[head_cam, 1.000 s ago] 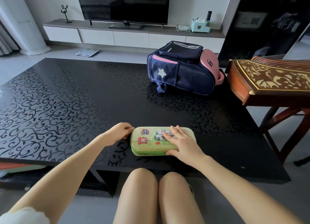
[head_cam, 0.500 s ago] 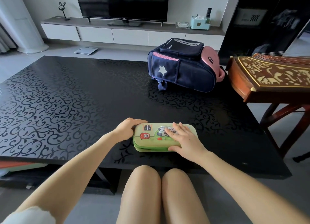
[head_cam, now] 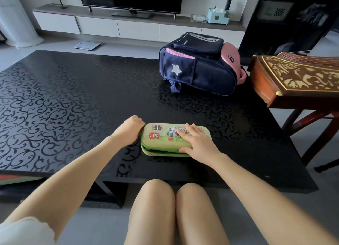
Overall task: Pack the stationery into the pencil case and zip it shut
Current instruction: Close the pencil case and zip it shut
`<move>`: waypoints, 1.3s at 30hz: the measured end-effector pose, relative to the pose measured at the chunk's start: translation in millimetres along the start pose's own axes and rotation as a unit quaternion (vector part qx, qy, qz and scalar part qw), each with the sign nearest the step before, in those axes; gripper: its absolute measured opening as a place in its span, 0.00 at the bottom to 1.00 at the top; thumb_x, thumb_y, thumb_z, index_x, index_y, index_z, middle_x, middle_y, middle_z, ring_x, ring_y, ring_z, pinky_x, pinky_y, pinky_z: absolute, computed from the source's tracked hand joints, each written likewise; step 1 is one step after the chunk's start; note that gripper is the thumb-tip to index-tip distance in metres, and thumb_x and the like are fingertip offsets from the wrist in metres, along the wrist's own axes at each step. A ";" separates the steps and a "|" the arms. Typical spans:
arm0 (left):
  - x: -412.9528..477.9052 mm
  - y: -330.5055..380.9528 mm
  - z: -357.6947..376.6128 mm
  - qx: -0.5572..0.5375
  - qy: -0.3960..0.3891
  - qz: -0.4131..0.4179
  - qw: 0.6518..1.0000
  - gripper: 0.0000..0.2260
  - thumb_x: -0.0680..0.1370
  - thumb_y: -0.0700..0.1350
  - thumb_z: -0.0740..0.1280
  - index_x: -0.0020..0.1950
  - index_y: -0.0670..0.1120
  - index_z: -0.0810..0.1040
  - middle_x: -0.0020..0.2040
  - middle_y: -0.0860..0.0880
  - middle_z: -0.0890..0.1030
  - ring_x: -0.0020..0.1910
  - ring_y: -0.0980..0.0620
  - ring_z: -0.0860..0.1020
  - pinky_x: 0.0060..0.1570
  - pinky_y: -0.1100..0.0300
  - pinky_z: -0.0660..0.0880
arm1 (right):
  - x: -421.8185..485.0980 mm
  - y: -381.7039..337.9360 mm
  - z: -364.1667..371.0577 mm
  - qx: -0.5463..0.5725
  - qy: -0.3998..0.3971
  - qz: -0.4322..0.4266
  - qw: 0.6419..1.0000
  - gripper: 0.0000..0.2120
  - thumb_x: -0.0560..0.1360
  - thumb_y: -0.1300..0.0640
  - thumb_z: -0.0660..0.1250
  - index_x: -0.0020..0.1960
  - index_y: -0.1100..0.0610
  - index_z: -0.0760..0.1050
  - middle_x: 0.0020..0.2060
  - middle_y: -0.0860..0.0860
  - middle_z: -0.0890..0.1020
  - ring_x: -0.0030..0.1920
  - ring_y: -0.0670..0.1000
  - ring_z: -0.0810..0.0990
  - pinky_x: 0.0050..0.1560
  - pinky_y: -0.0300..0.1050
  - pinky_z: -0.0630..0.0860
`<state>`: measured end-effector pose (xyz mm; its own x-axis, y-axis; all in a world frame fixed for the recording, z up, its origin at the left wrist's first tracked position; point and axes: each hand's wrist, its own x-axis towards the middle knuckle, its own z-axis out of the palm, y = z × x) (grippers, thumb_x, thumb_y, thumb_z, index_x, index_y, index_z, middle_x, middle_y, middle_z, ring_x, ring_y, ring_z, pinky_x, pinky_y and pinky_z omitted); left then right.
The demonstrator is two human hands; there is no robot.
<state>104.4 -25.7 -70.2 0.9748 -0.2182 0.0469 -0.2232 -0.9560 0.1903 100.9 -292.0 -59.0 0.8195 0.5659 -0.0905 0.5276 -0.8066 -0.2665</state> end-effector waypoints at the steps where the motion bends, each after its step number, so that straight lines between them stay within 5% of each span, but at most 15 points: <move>1: -3.3 3.2 0.2 0.036 -0.003 0.000 0.999 0.11 0.73 0.33 0.59 0.51 0.42 0.78 0.47 0.45 0.78 0.49 0.48 0.71 0.49 0.58 0.72 | 0.6 0.7 -0.2 0.000 0.001 -0.001 1.000 0.33 0.77 0.46 0.62 0.76 0.49 0.50 0.76 0.56 0.50 0.76 0.58 0.46 0.74 0.50 0.42; 7: -51.2 20.2 -3.3 0.146 0.001 -0.006 0.989 0.07 0.73 0.35 0.60 0.45 0.42 0.76 0.44 0.46 0.78 0.45 0.47 0.72 0.47 0.58 0.71 | 1.4 -0.2 0.1 -0.031 -0.013 0.003 0.999 0.33 0.77 0.46 0.61 0.76 0.49 0.49 0.76 0.57 0.50 0.76 0.59 0.46 0.75 0.53 0.44; 13: -80.2 74.7 -6.1 0.015 -0.047 -0.100 0.994 0.09 0.74 0.36 0.59 0.38 0.38 0.77 0.37 0.44 0.78 0.39 0.45 0.74 0.39 0.56 0.69 | -0.7 -4.7 0.6 -0.026 -0.023 0.015 0.999 0.33 0.77 0.48 0.62 0.76 0.49 0.49 0.76 0.57 0.49 0.76 0.58 0.44 0.75 0.54 0.43; 18: -58.1 133.9 5.7 -0.141 -0.062 -0.225 0.962 0.15 0.75 0.40 0.60 0.28 0.43 0.64 0.28 0.49 0.70 0.27 0.52 0.66 0.24 0.60 0.60 | -5.3 -7.6 2.1 0.006 -0.009 0.020 1.000 0.32 0.77 0.50 0.63 0.76 0.49 0.50 0.76 0.56 0.47 0.76 0.57 0.42 0.74 0.53 0.39; 22: -40.7 141.6 -5.7 -0.222 -0.143 -0.224 0.938 0.11 0.75 0.39 0.60 0.42 0.35 0.81 0.44 0.41 0.84 0.41 0.43 0.80 0.39 0.53 0.76 | -11.5 -7.4 1.9 0.026 -0.026 0.030 0.999 0.31 0.77 0.51 0.62 0.76 0.49 0.52 0.76 0.56 0.47 0.76 0.56 0.43 0.74 0.51 0.38; 24: -41.6 128.1 -22.3 -0.189 -0.125 -0.202 0.953 0.11 0.74 0.38 0.60 0.47 0.38 0.82 0.48 0.42 0.84 0.45 0.44 0.80 0.45 0.54 0.75 | -21.1 -13.3 1.1 0.038 0.064 0.026 0.997 0.23 0.75 0.56 0.62 0.70 0.53 0.67 0.73 0.58 0.62 0.74 0.59 0.58 0.74 0.55 0.52; 26: -45.3 109.5 -38.7 -0.066 -0.003 -0.140 0.988 0.14 0.71 0.38 0.63 0.54 0.46 0.80 0.53 0.46 0.81 0.52 0.45 0.76 0.50 0.56 0.71 | -29.8 -23.8 10.5 0.014 0.286 0.049 0.957 0.13 0.70 0.58 0.57 0.39 0.60 0.80 0.43 0.58 0.83 0.45 0.60 0.81 0.46 0.50 0.76; 27: -45.9 102.1 -44.0 -0.001 0.032 -0.102 0.994 0.18 0.70 0.39 0.65 0.59 0.49 0.77 0.57 0.47 0.77 0.56 0.46 0.72 0.54 0.56 0.68 | -35.4 -31.6 12.7 0.010 0.343 0.087 0.935 0.16 0.69 0.55 0.54 0.29 0.59 0.75 0.29 0.55 0.80 0.31 0.57 0.78 0.32 0.44 0.71; 28: -44.6 95.6 -45.9 0.060 0.029 -0.066 0.996 0.23 0.69 0.41 0.67 0.64 0.52 0.73 0.62 0.47 0.73 0.61 0.45 0.68 0.59 0.55 0.64 | -39.3 -41.2 15.9 0.010 0.343 0.128 0.931 0.19 0.69 0.51 0.54 0.25 0.58 0.72 0.23 0.53 0.76 0.25 0.55 0.74 0.27 0.41 0.64; 31: -27.3 90.4 -38.0 0.168 -0.107 -0.010 0.980 0.42 0.67 0.52 0.72 0.75 0.55 0.52 0.75 0.43 0.54 0.73 0.41 0.50 0.70 0.46 0.51 | -36.3 -59.4 36.5 0.002 0.157 0.208 0.965 0.22 0.74 0.41 0.59 0.34 0.58 0.76 0.31 0.52 0.80 0.35 0.54 0.77 0.34 0.43 0.63; 33: -13.9 94.5 -27.2 0.182 -0.176 0.002 0.967 0.51 0.65 0.57 0.74 0.75 0.55 0.41 0.76 0.42 0.46 0.74 0.40 0.44 0.71 0.40 0.47 | -29.3 -65.2 44.1 0.026 0.137 0.227 0.964 0.23 0.73 0.38 0.61 0.42 0.58 0.78 0.39 0.51 0.82 0.42 0.54 0.80 0.37 0.44 0.64; 39: 5.4 98.1 -21.9 0.164 -0.161 0.003 0.973 0.55 0.58 0.60 0.77 0.74 0.58 0.44 0.64 0.45 0.67 0.60 0.43 0.67 0.54 0.49 0.71 | -14.5 -78.2 49.8 0.063 0.139 0.271 0.950 0.16 0.76 0.45 0.61 0.46 0.56 0.80 0.44 0.52 0.83 0.47 0.54 0.80 0.38 0.42 0.64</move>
<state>87.7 -116.4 -29.8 0.9361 -0.2228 -0.2721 -0.2662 -0.9545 -0.1343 36.7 -228.6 -84.6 1.0000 -0.0088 0.0046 -0.0065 -0.9301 -0.3673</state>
